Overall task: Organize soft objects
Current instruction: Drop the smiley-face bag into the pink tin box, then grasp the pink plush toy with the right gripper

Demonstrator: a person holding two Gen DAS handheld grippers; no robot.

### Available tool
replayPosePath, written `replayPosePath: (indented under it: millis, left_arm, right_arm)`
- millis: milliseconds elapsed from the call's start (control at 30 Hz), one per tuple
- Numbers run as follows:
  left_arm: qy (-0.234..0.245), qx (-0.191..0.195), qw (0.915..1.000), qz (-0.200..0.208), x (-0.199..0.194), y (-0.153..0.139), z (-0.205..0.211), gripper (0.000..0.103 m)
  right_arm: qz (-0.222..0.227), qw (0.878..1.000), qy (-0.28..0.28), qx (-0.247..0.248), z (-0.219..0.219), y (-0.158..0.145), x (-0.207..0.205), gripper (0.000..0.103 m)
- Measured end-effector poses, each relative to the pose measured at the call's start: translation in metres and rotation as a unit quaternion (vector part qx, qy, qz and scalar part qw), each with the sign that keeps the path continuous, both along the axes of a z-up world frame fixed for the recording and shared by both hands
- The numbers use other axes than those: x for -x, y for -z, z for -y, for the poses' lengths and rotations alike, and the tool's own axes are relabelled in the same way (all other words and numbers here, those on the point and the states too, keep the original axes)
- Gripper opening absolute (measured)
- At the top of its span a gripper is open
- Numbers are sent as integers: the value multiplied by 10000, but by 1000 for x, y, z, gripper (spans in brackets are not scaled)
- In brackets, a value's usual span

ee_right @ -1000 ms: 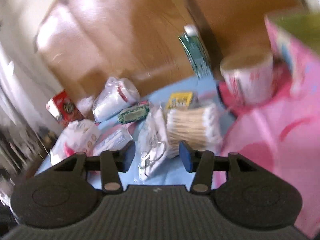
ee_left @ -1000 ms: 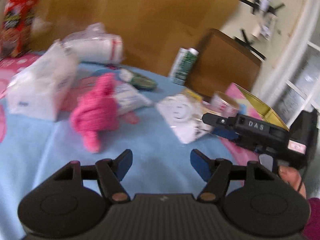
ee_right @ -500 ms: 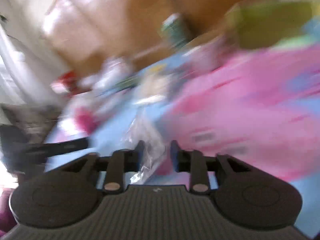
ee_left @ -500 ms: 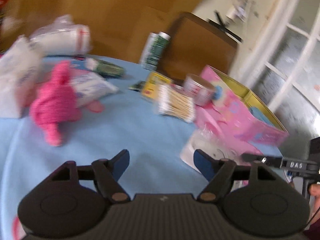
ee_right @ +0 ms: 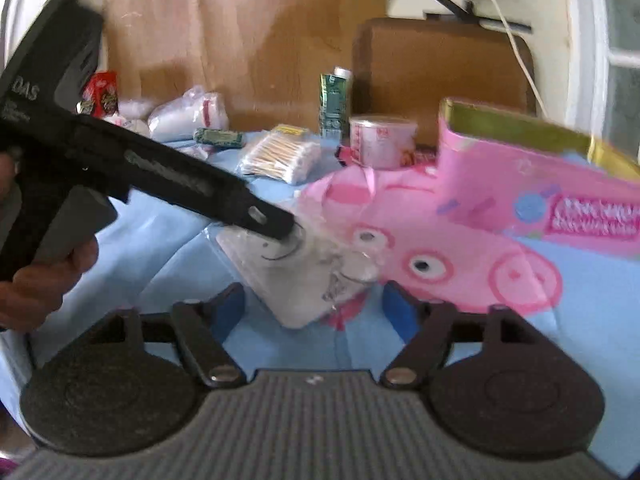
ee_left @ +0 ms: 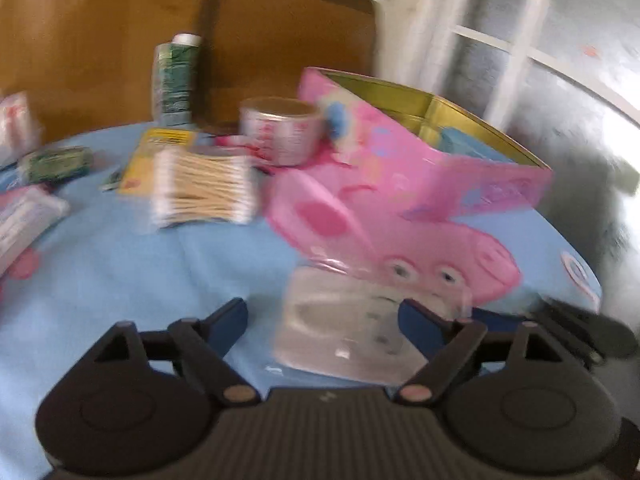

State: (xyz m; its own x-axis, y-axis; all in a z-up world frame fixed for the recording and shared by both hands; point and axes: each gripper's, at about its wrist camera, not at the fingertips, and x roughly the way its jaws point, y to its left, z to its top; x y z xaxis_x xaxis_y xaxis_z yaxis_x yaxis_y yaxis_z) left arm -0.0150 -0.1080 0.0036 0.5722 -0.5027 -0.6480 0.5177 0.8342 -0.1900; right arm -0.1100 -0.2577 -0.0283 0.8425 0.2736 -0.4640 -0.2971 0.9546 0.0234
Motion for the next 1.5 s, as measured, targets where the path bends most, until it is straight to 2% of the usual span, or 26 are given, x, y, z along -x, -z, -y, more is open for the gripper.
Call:
replayPosePath:
  millis: [33, 100, 167, 267, 367, 500, 600, 700, 767, 900, 1000, 1100, 1167, 1233, 1367, 1500]
  left_arm:
    - [39, -31, 10000, -28, 4, -1, 4, 84]
    - [-42, -34, 10000, -39, 7, -6, 8, 84]
    - [-31, 226, 9997, -38, 5, -18, 5, 84]
    - [83, 473, 9984, 292, 1, -47, 16, 84]
    - [327, 479, 9959, 690, -10, -71, 49, 84]
    - [609, 519, 9928, 896, -35, -84, 106, 84]
    - [638, 524, 9915, 1005, -57, -85, 141, 85]
    - [448, 465, 9939, 895, -74, -76, 162, 85]
    - [265, 522, 9950, 813, -74, -70, 160, 83]
    - [98, 745, 9932, 893, -54, -68, 113, 84]
    - [-61, 750, 9926, 956, -31, -65, 60, 84]
    - [-406, 683, 9922, 959, -3, -54, 2, 84]
    - [-757, 602, 9912, 905, 14, -45, -38, 84]
    - [-1062, 645, 9888, 831, 33, -40, -78, 84]
    - [-1828, 753, 9746, 1054, 78, -38, -154, 84]
    - [-2492, 819, 9584, 1124, 109, -39, -210, 84]
  right_arm:
    - [12, 10000, 37, -44, -1, -2, -1, 66]
    - [96, 9998, 85, -124, 6, -6, -2, 65]
    - [343, 9993, 109, -132, 12, -14, 0, 64]
    - [848, 9960, 282, 7, 18, -29, 7, 64]
    - [1163, 9916, 565, 22, 42, -45, -3, 64]
    - [1173, 9872, 1075, -144, 87, -58, -33, 63]
    - [1111, 9838, 1408, -51, 110, -60, -58, 63]
    - [1011, 9796, 1733, 100, 128, -56, -83, 69]
    - [1046, 9732, 2035, 213, 133, -52, -92, 71]
    - [1170, 9698, 2133, -156, 140, -54, -77, 71]
    - [1430, 9706, 1889, -432, 125, -62, -58, 70]
    - [1439, 9783, 1295, -742, 97, -70, -53, 63]
    - [1177, 9863, 718, -911, 68, -73, -58, 57]
    - [880, 9903, 157, -1063, 37, -73, -67, 56]
    - [218, 9877, -907, -1253, -47, -68, -89, 56]
    - [-31, 9787, -1751, -1075, -137, -66, -103, 60]
